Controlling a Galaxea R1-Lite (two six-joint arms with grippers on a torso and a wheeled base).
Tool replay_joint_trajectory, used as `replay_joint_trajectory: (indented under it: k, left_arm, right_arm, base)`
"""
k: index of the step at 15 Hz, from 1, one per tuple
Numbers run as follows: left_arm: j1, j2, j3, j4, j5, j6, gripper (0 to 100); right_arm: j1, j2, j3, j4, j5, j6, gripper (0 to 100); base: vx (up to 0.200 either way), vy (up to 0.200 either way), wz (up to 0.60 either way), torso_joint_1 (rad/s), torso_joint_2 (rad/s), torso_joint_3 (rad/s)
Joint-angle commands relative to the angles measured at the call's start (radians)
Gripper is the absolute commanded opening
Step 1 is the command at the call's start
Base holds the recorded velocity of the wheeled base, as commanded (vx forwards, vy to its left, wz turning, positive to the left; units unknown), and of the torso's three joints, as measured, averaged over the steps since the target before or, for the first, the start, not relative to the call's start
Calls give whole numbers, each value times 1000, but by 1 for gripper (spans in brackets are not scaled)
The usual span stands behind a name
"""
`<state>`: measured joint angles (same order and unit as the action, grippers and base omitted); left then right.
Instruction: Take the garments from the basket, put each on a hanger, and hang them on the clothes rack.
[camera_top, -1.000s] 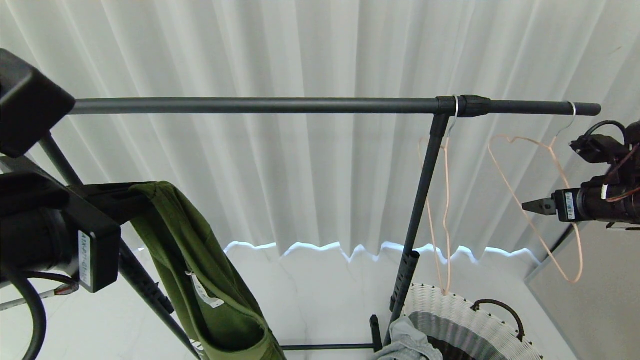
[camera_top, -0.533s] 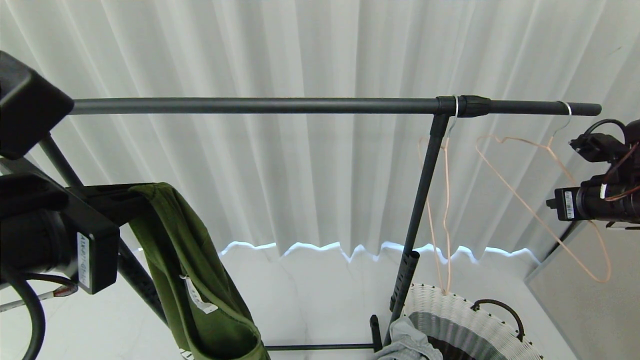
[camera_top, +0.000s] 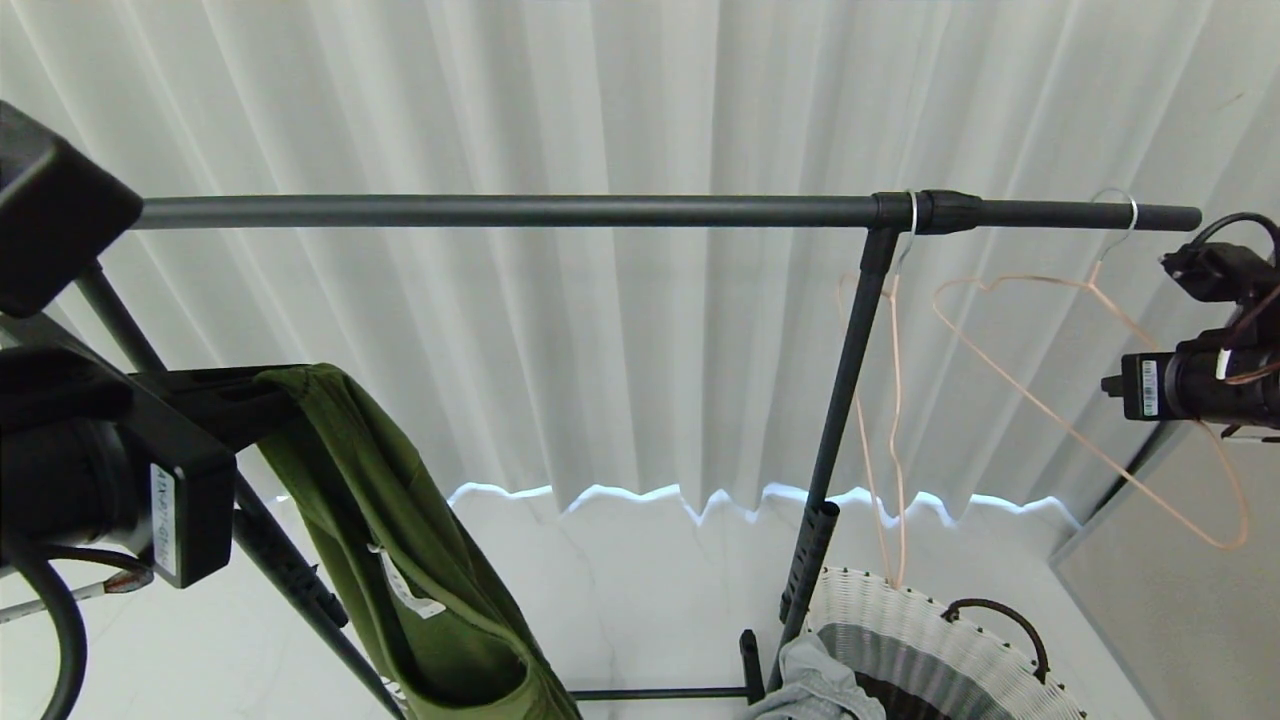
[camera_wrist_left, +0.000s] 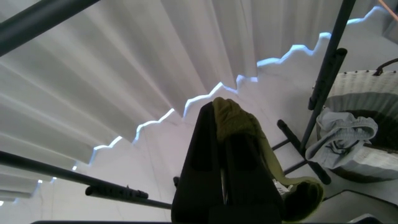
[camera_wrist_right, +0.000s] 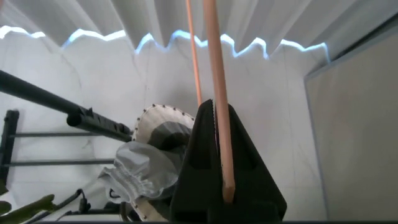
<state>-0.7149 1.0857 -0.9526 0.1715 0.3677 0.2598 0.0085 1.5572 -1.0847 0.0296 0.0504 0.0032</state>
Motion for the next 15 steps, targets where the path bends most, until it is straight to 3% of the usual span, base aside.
replay_joint_trajectory:
  k: [1, 7, 10, 15]
  left_arm:
    - [0, -1, 6, 0, 0, -1, 0]
    - [0, -23, 32, 0, 0, 3, 0]
    - [0, -15, 35, 0, 5, 6, 0]
    - [2, -12, 37, 0, 7, 7, 0]
  right_arm:
    - [1, -39, -3, 1, 2, 1, 0]
    - [1, -141, 15, 10, 0, 1, 0]
    - [1, -226, 101, 10, -1, -2, 0]
    - [1, -324, 206, 10, -41, -6, 0]
  base:
    - [0, 0, 0, 0, 0, 0]
    - [0, 0, 0, 0, 0, 0]
    - [0, 0, 0, 0, 0, 0]
    - [-200, 0, 0, 1, 1, 6]
